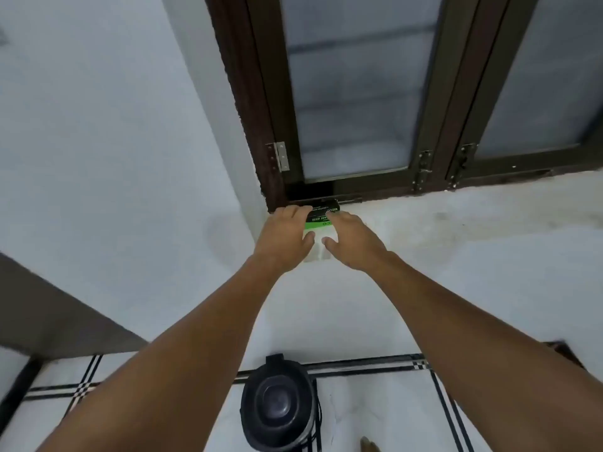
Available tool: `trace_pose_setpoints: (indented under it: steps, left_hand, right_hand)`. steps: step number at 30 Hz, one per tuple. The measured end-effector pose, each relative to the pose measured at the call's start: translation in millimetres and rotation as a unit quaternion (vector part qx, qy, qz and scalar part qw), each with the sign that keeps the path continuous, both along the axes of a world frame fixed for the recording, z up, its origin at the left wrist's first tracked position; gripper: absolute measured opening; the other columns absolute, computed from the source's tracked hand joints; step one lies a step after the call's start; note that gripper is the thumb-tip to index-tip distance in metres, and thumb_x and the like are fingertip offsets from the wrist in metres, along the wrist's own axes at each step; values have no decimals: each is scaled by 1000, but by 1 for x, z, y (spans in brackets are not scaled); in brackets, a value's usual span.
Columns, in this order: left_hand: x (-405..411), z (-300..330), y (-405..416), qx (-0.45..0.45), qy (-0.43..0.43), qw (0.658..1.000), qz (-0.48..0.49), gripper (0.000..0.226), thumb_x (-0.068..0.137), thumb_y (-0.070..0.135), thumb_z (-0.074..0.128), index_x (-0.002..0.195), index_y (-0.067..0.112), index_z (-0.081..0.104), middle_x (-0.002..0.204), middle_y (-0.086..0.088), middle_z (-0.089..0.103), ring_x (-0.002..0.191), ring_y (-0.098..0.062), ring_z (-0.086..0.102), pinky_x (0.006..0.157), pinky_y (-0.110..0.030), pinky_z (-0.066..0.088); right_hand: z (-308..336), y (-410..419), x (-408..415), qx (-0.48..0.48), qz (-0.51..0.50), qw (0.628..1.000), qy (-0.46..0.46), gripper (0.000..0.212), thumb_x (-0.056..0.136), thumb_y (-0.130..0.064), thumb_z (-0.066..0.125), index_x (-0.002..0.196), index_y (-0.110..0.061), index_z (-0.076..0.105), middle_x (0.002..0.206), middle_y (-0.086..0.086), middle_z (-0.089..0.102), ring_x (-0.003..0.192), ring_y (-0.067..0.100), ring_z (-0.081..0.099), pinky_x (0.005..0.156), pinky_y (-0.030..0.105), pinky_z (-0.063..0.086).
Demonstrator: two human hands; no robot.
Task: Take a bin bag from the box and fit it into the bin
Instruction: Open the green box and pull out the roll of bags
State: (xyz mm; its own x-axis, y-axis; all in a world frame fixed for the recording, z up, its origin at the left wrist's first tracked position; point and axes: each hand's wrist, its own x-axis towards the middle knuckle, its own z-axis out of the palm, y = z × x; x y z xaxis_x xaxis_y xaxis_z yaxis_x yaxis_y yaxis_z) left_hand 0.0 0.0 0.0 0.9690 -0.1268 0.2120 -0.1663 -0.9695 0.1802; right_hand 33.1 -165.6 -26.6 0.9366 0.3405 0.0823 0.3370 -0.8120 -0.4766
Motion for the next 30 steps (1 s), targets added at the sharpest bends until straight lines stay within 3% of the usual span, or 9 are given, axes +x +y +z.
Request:
trace_pose_setpoints:
  steps: [4,9,14,17,20,23,28,30]
  left_hand:
    - [38,-20,-4,35,32,999,21,58,99,32,59,152,20,39,150,-6,48,135,-27,45,114,-42,39]
    - [85,-42,6,71,88,993,40,63,98,27,58,156,21,32,161,-11,31,146,-31,30,119,-44,25]
    - [109,-55,1,104,90,990,21,66,97,28,59,156,22,30,152,-9,42,138,-31,38,112,-44,31]
    - [114,-58,-1,138,77,987,35,62,99,24,58,155,18,32,144,-13,48,130,-34,43,106,-44,36]
    - [113,-54,-1,136,72,988,26,48,98,25,61,143,15,47,136,-13,51,124,-33,45,101,-42,39]
    - [103,-51,1,109,51,992,27,45,97,25,63,139,17,50,135,-12,51,123,-32,45,100,-42,41]
    - [85,-42,4,58,5,998,35,52,95,29,65,143,22,47,136,-7,51,122,-29,45,103,-43,43]
    - [78,-35,3,38,-22,998,37,51,96,30,64,144,24,47,136,-5,51,122,-28,45,105,-43,42]
  right_hand:
    - [-17,3,44,-10,-7,1000,-20,56,99,-25,61,150,-13,41,144,12,52,128,29,51,105,42,48]
    - [-33,7,80,-30,-10,999,-26,58,96,-18,63,150,-11,42,139,14,51,123,31,52,102,43,49]
    - [-45,8,93,-2,-31,999,-24,57,95,-12,62,149,-11,43,138,13,53,123,30,53,101,40,49]
    - [-50,10,93,46,-52,997,-18,54,98,-12,60,149,-11,45,141,12,52,127,28,51,105,39,48]
    - [-49,13,90,121,-81,989,-10,48,99,-16,58,146,-10,49,140,11,55,127,27,53,106,42,49]
    - [-45,14,88,197,-117,973,5,40,100,-21,57,138,-11,57,131,11,60,113,26,61,96,39,54]
    - [-18,12,84,299,-149,937,98,36,105,-40,51,125,-13,65,116,6,65,104,18,62,79,20,51]
    - [-6,10,83,325,-153,922,147,39,104,-47,48,124,-17,62,114,4,64,104,18,62,80,27,57]
